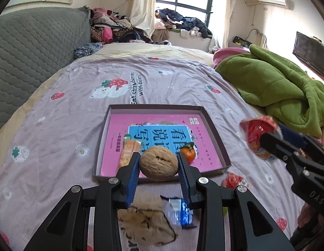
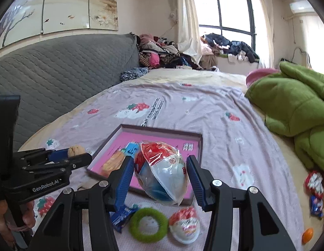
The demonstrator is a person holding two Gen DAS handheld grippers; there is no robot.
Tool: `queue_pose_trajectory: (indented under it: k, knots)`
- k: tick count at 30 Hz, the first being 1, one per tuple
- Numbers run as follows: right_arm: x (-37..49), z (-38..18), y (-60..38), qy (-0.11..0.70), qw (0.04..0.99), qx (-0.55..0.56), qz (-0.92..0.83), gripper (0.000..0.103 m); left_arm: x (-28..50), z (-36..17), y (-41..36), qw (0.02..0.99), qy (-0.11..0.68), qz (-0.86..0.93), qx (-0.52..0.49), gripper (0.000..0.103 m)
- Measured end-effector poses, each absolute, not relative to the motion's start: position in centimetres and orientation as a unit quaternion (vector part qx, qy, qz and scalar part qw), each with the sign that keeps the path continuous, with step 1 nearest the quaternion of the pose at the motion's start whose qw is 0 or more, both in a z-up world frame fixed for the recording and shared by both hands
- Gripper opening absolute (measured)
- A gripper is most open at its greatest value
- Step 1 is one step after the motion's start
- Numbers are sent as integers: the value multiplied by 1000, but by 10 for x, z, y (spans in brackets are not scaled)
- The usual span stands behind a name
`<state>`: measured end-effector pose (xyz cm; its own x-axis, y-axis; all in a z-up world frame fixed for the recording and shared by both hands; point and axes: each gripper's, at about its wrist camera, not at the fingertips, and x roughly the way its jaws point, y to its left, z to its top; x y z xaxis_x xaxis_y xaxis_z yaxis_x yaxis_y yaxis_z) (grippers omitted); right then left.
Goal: Organize objects
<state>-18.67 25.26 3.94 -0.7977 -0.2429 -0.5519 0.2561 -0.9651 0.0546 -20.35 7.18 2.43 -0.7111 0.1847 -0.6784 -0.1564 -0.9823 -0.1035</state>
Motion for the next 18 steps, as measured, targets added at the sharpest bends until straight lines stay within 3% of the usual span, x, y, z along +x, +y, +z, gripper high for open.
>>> queue_pose_trajectory:
  k: [18]
  knots:
    - [-234,45,249,20,137,267,-954,52,-268,23,77,82,-22,923,-376,36]
